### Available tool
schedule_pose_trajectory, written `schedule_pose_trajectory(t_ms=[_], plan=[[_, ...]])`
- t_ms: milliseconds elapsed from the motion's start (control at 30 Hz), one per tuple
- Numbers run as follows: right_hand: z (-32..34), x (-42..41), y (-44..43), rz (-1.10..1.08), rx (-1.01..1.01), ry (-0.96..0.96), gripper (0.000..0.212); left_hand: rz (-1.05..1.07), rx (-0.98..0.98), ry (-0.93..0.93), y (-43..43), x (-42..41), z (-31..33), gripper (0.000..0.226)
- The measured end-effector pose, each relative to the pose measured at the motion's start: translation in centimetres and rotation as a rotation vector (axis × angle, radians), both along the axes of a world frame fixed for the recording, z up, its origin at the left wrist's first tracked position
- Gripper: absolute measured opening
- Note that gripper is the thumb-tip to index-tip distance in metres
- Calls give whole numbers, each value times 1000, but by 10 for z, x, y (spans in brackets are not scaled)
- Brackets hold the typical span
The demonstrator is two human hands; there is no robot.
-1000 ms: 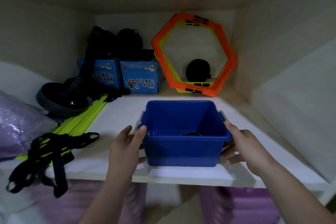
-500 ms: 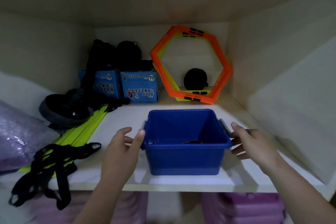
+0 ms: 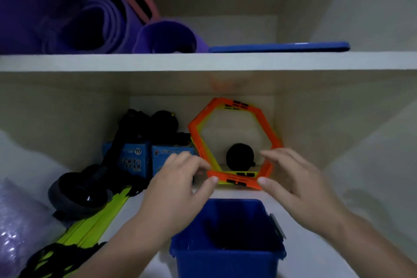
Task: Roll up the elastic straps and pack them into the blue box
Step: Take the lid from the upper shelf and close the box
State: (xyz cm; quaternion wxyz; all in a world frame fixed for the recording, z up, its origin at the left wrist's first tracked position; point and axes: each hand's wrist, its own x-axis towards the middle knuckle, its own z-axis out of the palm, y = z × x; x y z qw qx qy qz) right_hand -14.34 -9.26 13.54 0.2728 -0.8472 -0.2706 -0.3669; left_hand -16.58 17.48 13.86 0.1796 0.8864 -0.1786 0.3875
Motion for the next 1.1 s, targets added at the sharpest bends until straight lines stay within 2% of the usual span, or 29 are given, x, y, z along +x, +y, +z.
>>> schedule_pose_trajectory(t_ms=[100,200,367,467,567,800,1000,1100], plan=[[35,-14,-4,13,-181,-144,58,-119,186,-130,-7,-8,30,31],[76,-19,-13,-16,-231,-303,59,-174,306,-321,-10,-10,69,29],[134,-23,-26,-107,-273,-525,53,-144,278,-540,-19,-11,139,31],[160,-25,-31,-145,-333,-661,52,-144,219,-594,-26,-10,174,34],[183,-24,-35,-240,-383,-663,57,-105,165,-503,-33,-6,201,41],[206,-11,-35,-468,-345,-312,73,109,186,-94,-47,17,230,68],[210,6,-47,-470,-266,-125,68,236,235,2,-54,23,230,76],[214,7,-52,-424,-220,-104,61,247,215,70,-56,21,231,77]])
